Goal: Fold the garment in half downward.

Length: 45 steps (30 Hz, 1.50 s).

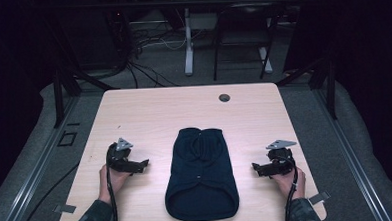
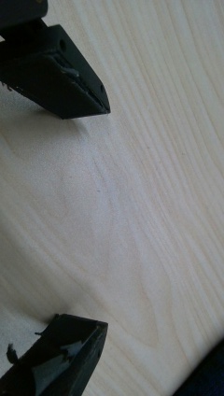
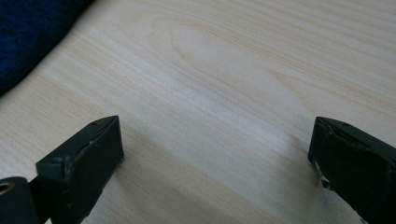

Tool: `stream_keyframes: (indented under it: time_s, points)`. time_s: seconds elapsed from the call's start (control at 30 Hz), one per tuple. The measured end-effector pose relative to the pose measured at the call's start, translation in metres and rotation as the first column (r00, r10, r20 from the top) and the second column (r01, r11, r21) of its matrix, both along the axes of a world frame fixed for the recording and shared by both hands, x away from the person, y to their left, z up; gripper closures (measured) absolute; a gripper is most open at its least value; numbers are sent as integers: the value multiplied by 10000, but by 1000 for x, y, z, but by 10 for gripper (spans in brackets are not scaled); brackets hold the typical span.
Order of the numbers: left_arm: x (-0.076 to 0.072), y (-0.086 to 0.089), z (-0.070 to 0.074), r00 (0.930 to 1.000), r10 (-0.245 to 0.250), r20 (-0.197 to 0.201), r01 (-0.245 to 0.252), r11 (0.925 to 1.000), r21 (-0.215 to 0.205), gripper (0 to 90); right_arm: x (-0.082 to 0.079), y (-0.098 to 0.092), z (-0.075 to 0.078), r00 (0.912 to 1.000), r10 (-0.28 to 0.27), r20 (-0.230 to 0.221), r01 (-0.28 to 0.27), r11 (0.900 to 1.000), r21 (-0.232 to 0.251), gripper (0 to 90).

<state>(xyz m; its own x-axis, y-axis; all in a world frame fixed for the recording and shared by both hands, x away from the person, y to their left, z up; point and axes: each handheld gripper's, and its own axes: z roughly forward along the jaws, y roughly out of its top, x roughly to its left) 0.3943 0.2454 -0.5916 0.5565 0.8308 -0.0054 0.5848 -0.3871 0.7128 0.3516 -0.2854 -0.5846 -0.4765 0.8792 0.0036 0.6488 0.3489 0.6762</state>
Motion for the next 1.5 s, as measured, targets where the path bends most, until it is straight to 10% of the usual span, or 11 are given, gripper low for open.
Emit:
stream_keyframes:
  time_s: [0.3,0.73,1.5]
  points:
    - [5,-5,8,9999,128,-107,-130,9998,-155,1,3,6,8,9993,310,-231,-311,9995,-50,93]
    - [25,-36,19,9974,-558,-459,529,9967,-611,1,13,31,35,9901,1345,-399,-1288,9841,1226,58]
    - [75,-113,39,9766,-1850,-1095,1823,9827,-342,0,83,98,45,9632,2202,-1538,-2064,9733,1008,46]
